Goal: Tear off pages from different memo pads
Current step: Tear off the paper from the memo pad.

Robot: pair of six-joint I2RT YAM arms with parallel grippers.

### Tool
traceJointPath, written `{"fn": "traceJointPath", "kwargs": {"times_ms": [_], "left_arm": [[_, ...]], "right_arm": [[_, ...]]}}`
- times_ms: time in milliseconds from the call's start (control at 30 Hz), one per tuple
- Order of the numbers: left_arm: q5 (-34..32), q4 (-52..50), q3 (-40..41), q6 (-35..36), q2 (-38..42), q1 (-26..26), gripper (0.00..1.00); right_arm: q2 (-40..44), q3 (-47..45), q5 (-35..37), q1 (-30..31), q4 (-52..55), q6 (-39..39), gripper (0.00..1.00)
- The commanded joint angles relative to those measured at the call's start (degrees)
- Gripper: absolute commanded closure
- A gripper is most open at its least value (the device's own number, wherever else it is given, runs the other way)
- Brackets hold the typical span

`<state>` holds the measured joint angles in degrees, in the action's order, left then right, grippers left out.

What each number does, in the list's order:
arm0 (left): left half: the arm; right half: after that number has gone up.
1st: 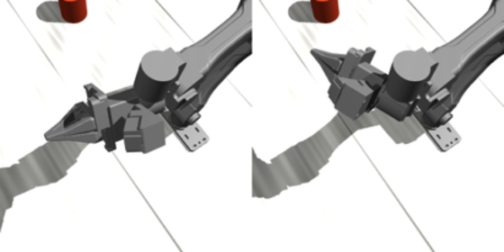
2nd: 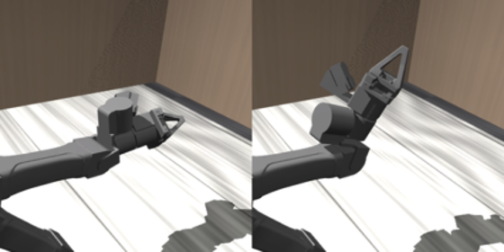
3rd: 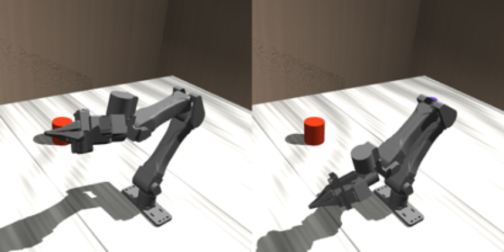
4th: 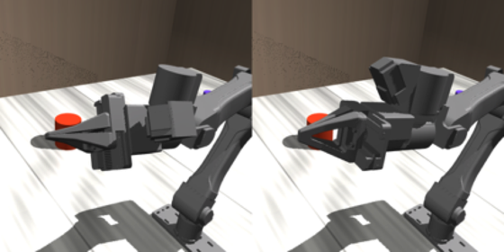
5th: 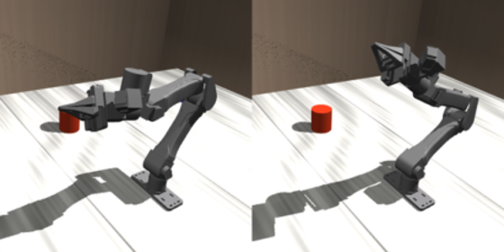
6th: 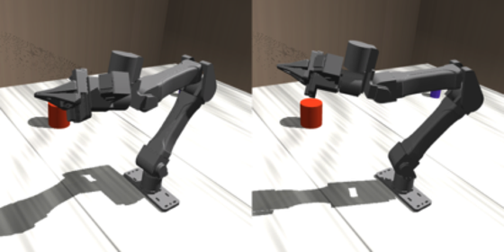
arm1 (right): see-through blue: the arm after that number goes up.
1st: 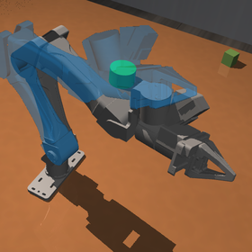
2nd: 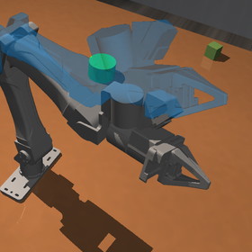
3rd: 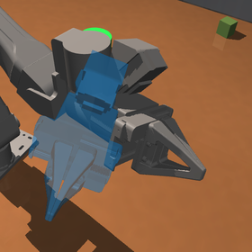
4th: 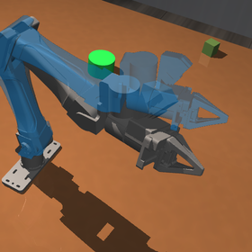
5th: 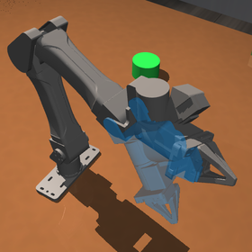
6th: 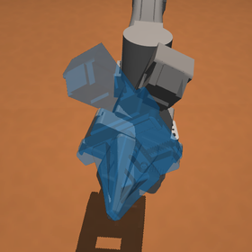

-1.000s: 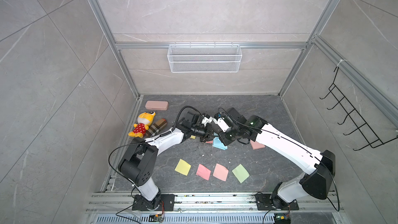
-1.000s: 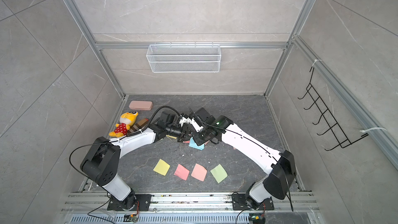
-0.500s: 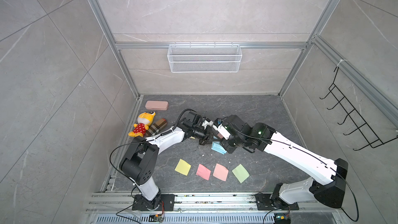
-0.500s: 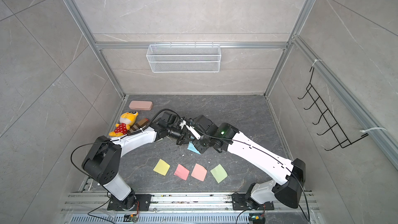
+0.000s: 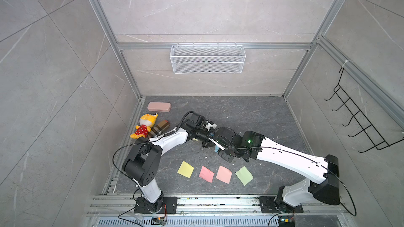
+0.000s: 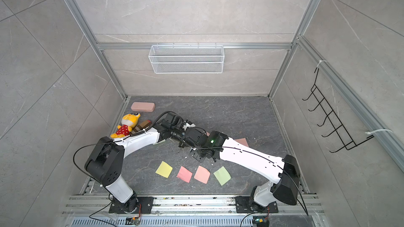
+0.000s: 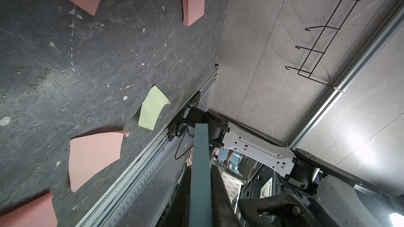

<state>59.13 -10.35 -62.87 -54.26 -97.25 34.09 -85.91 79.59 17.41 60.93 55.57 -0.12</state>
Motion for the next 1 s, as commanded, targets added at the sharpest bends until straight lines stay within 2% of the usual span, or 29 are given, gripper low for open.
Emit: {"fn": "traceJointPath", "kwargs": {"times_ms": [0,233,433,600,767,967], "left_arm": [[3.1,-0.5,-2.2,-0.5,-0.6,-0.3,1.00],[3.1,-0.8,-2.0,-0.3,-0.7,-0.2,1.00],[2.5,-2.1,-2.0,0.9,-0.8,-0.1,1.00],[2.4,-2.2,-1.8,1.1,-0.5,0.2,1.00],[2.4,-2.2,-1.7,1.3,-0.1,0.3,1.00],[2.4,-2.2,-1.8,2.0,0.4,0.3,1.00]], "right_arm": [[-0.8,-1.3,3.8,0.5,-0.1,-1.2,0.56],[-1.6,-1.0,8.5,0.5,-1.4,-1.0,0.59],[-1.2,0.3,4.1,0.2,-1.7,-0.8,0.69],[-2.0,0.8,4.3,-0.4,-2.1,-1.1,0.76],[-2.2,1.4,-2.0,-3.0,-2.3,0.4,0.87],[-0.8,0.1,-11.9,-7.9,-3.5,3.1,0.92]]}}
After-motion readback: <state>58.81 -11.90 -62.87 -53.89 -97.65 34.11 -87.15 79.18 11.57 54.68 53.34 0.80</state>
